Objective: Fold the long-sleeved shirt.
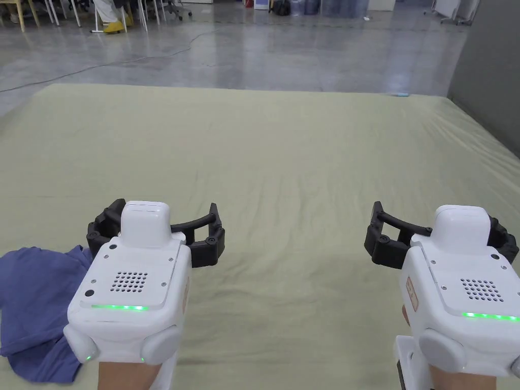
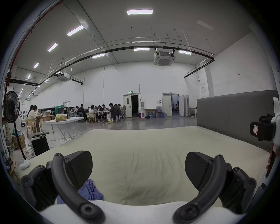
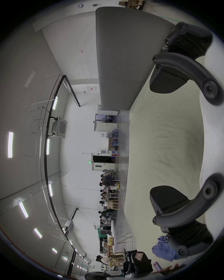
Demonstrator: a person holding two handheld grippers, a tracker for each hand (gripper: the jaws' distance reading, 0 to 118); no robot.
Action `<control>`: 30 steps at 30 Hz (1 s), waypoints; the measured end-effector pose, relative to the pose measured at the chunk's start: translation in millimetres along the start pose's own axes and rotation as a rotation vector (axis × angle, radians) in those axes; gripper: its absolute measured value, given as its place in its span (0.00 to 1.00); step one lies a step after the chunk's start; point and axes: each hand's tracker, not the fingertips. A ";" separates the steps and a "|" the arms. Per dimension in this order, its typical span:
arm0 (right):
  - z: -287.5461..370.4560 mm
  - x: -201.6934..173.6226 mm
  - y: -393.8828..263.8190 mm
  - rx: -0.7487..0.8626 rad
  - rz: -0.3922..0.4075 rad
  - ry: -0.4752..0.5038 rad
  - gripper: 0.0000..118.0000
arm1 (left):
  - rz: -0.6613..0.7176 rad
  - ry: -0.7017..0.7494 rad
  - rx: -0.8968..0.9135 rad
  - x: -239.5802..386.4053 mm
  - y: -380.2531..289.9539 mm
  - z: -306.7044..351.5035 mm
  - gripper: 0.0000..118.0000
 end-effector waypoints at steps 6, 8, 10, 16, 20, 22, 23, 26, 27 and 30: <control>2.3 0.5 1.2 -0.020 -0.018 0.005 1.00 | 0.015 0.006 0.005 1.0 1.2 2.5 1.00; 5.0 0.2 4.1 -0.037 -0.016 -0.019 1.00 | 0.000 0.003 -0.029 1.9 4.7 3.8 1.00; 6.9 3.8 5.4 -0.073 -0.077 -0.010 0.72 | 0.005 0.027 -0.069 3.0 7.4 5.5 0.44; 6.0 11.1 6.1 -0.117 -0.048 -0.029 0.02 | -0.013 0.051 -0.068 4.4 3.9 7.2 0.00; 5.6 7.7 6.0 -0.117 -0.057 -0.042 0.02 | -0.017 0.062 -0.052 0.6 2.6 12.1 0.00; 1.5 -0.1 9.0 -0.117 -0.064 -0.035 0.02 | -0.012 0.087 -0.043 -7.8 3.7 15.3 0.00; -3.2 -8.1 11.5 -0.120 -0.066 -0.023 0.02 | 0.001 0.101 -0.036 -14.8 4.6 18.0 0.00; -9.3 -42.4 21.7 -0.079 -0.077 0.078 0.02 | 0.041 0.170 -0.029 -48.4 10.1 25.9 0.00; -11.4 -59.5 25.5 -0.068 -0.075 0.125 0.02 | 0.040 0.215 -0.026 -61.7 11.5 33.2 0.00; -17.2 -115.5 33.0 -0.048 -0.064 0.261 0.02 | 0.059 0.329 -0.029 -105.4 15.8 55.8 0.00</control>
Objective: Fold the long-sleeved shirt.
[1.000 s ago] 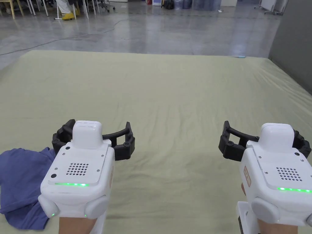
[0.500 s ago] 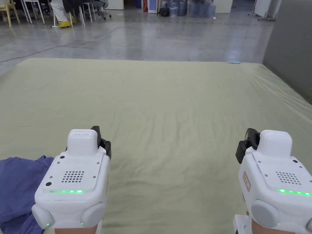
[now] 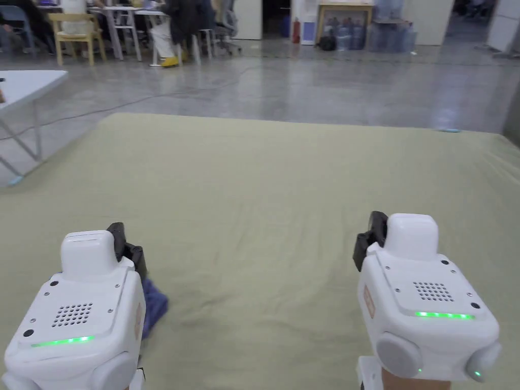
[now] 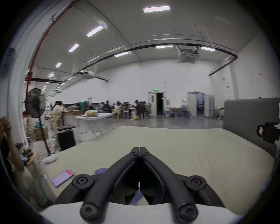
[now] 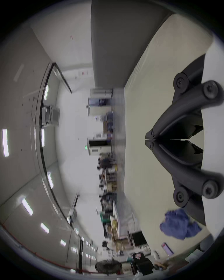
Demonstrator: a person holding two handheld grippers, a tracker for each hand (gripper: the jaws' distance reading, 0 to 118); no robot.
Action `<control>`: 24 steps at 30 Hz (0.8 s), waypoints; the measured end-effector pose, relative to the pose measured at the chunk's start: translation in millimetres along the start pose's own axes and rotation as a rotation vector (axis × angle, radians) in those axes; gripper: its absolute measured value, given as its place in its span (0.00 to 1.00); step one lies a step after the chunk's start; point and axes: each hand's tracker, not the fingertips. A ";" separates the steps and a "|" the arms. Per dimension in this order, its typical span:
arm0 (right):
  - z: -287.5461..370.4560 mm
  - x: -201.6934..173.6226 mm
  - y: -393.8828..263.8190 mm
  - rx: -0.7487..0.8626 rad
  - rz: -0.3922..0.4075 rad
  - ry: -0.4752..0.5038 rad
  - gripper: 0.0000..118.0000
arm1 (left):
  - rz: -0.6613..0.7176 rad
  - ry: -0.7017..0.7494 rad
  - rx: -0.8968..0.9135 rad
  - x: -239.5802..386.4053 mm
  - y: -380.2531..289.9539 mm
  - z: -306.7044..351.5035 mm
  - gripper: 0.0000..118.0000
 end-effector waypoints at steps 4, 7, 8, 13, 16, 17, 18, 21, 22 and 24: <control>-19.4 -73.0 1.4 0.002 0.007 0.180 0.02 | 0.027 0.131 -0.026 -57.8 1.8 15.2 0.00; -24.9 -112.8 -0.8 -0.009 0.017 0.303 0.02 | 0.038 0.159 -0.054 -81.0 2.0 20.3 0.00; -25.3 -120.5 -2.6 -0.012 0.014 0.328 0.02 | 0.038 0.164 -0.061 -85.0 1.4 21.2 0.00; -28.1 -137.2 -6.3 -0.038 0.017 0.358 0.02 | 0.017 0.135 -0.145 -84.6 -6.0 5.5 0.00; -31.2 -134.2 -7.9 -0.058 0.027 0.369 0.02 | 0.044 0.079 -0.272 -84.2 -12.2 -23.7 0.00; -32.2 -133.2 -8.6 -0.063 0.031 0.365 0.02 | 0.044 0.072 -0.346 -84.5 -14.3 -38.1 0.07; -33.3 -131.6 -9.6 -0.067 0.035 0.359 0.02 | 0.043 0.061 -0.440 -83.8 -19.1 -57.0 0.31; -38.8 -129.6 -13.7 -0.085 0.031 0.357 0.02 | 0.076 0.014 -0.691 -89.9 -43.0 -114.1 1.00; -40.6 -129.0 -15.5 -0.094 0.029 0.357 0.02 | 0.090 0.015 -0.761 -88.6 -51.5 -134.4 1.00; -44.3 -129.1 -20.2 -0.108 0.026 0.357 0.02 | 0.079 0.028 -0.834 -89.5 -70.9 -166.5 1.00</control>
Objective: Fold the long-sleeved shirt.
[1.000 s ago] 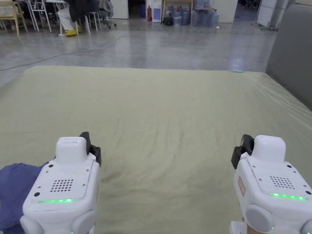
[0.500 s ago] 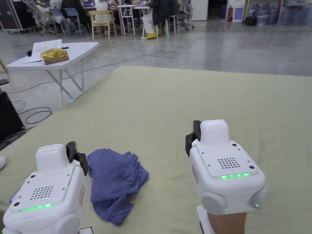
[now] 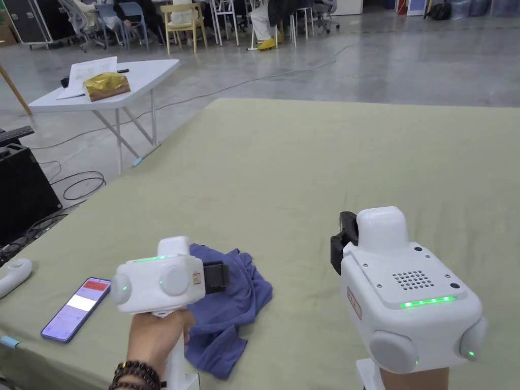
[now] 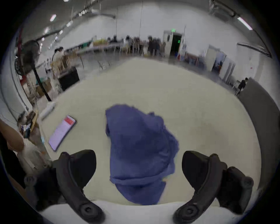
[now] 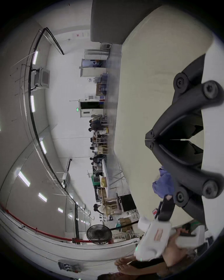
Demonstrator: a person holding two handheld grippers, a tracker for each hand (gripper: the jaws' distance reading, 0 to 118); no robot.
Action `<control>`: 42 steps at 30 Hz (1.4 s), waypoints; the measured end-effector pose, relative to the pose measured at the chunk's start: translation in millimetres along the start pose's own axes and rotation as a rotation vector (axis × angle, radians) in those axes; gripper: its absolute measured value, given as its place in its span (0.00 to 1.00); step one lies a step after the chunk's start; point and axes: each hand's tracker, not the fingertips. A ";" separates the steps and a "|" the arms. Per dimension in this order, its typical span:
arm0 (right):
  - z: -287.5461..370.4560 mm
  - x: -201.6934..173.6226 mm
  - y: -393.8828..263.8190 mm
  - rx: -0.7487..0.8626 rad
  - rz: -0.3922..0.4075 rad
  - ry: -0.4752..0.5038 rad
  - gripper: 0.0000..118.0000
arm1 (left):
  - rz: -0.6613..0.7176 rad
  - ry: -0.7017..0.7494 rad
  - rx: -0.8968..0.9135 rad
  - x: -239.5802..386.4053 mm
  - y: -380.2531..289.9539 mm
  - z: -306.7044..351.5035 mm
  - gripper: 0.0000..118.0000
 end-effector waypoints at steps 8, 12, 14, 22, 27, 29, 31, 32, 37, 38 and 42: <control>-11.6 1.6 -14.0 -0.062 0.006 -0.003 0.02 | 0.000 0.043 -0.229 1.0 -5.8 -100.8 0.48; -11.6 5.1 -18.2 -0.074 0.003 -0.010 0.02 | 0.007 0.020 -0.141 5.0 -6.7 -81.6 0.24; -11.3 7.4 -18.4 -0.080 -0.003 -0.014 0.02 | -0.009 0.013 -0.125 4.1 -6.5 -71.5 0.22; 11.1 38.5 -13.0 -0.060 -0.045 -0.079 0.02 | -0.155 -0.203 0.129 77.9 29.7 18.6 0.19; 43.1 84.5 -6.5 -0.033 -0.083 -0.201 0.02 | -0.299 -0.430 0.171 201.9 38.7 46.8 0.19; 58.7 107.5 -4.2 -0.029 -0.092 -0.264 0.02 | -0.355 -0.522 0.146 256.6 31.4 44.6 0.19; 76.8 132.5 -3.0 -0.025 -0.099 -0.329 0.02 | -0.418 -0.583 0.110 318.6 15.3 35.8 0.19; 85.2 143.3 -2.7 -0.021 -0.101 -0.360 0.02 | -0.432 -0.614 0.079 344.2 5.7 29.3 0.19; 127.4 196.1 -5.3 -0.027 -0.112 -0.523 0.02 | -0.549 -0.738 -0.094 471.6 -63.1 1.8 0.19; 134.0 203.6 -6.5 -0.029 -0.112 -0.550 0.02 | -0.593 -0.707 -0.102 487.5 -76.0 0.5 0.19; 155.3 227.4 -13.7 -0.041 -0.139 -0.612 0.02 | -0.574 -0.653 -0.096 508.3 -100.6 -4.0 0.21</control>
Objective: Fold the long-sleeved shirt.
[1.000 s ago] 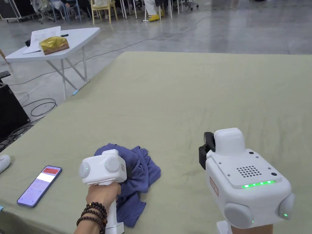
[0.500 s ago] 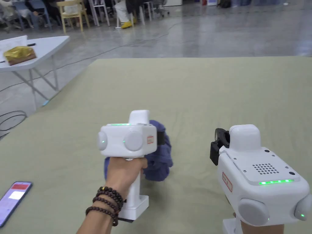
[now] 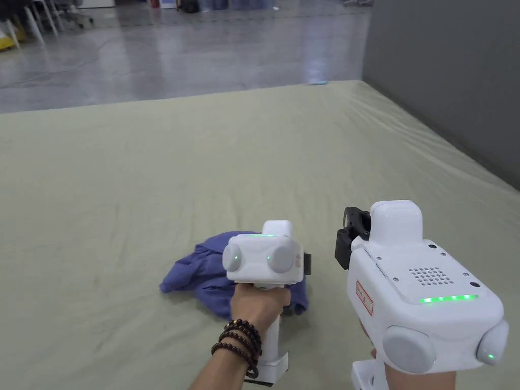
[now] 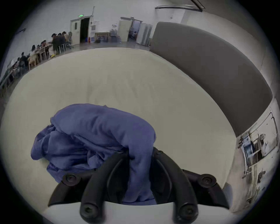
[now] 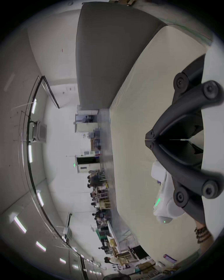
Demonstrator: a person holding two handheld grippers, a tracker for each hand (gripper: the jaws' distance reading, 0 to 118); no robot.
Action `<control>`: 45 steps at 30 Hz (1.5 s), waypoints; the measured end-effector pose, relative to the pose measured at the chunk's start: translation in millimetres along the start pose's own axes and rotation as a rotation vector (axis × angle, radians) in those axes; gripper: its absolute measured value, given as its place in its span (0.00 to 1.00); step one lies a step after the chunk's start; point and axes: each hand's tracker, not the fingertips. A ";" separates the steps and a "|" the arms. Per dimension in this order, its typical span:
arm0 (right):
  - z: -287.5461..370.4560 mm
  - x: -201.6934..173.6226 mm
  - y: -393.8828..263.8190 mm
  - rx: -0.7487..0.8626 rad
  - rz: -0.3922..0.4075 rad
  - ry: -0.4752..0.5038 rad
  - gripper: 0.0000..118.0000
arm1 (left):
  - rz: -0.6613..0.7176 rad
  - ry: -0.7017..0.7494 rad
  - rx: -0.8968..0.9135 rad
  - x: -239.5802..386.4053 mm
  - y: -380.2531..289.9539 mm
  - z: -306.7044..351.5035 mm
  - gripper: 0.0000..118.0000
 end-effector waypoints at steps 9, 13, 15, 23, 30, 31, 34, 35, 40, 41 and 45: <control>-1.4 2.5 -11.2 -0.055 0.006 0.030 0.02 | 0.060 0.014 0.323 -67.8 -24.7 133.1 1.00; 4.7 -4.5 -14.9 -0.061 0.027 0.053 0.02 | 0.140 0.127 0.459 -100.6 -79.2 212.8 0.34; 7.9 -6.2 -19.3 -0.072 0.036 0.059 0.02 | 0.157 0.189 0.474 -111.4 -108.5 236.1 0.00; 13.9 -5.8 -24.4 -0.073 0.030 0.041 0.02 | 0.154 0.296 0.456 -136.6 -180.3 254.7 0.00; 16.9 -8.3 -21.1 -0.067 0.039 0.036 0.02 | 0.143 0.297 0.374 -131.7 -149.9 233.1 0.08; 15.9 -8.0 -21.5 -0.076 0.044 0.029 0.02 | 0.118 0.326 0.333 -133.4 -142.5 224.0 0.35; 9.0 -5.2 -22.4 -0.106 0.045 0.019 0.02 | 0.142 0.319 0.289 -152.1 -110.4 189.9 1.00; 6.7 -3.9 -23.0 -0.113 0.041 0.021 0.02 | 0.135 0.316 0.304 -159.7 -101.3 181.4 1.00; -11.5 1.3 -32.5 -0.154 0.023 -0.025 0.02 | 0.089 0.307 0.120 -201.4 -38.4 87.9 1.00; -14.2 3.1 -34.6 -0.165 0.020 -0.023 0.02 | 0.056 0.298 0.078 -204.4 -31.0 72.0 1.00; -25.5 7.1 -45.1 -0.211 0.033 -0.045 0.02 | 0.000 0.225 -0.034 -205.9 -14.6 25.5 1.00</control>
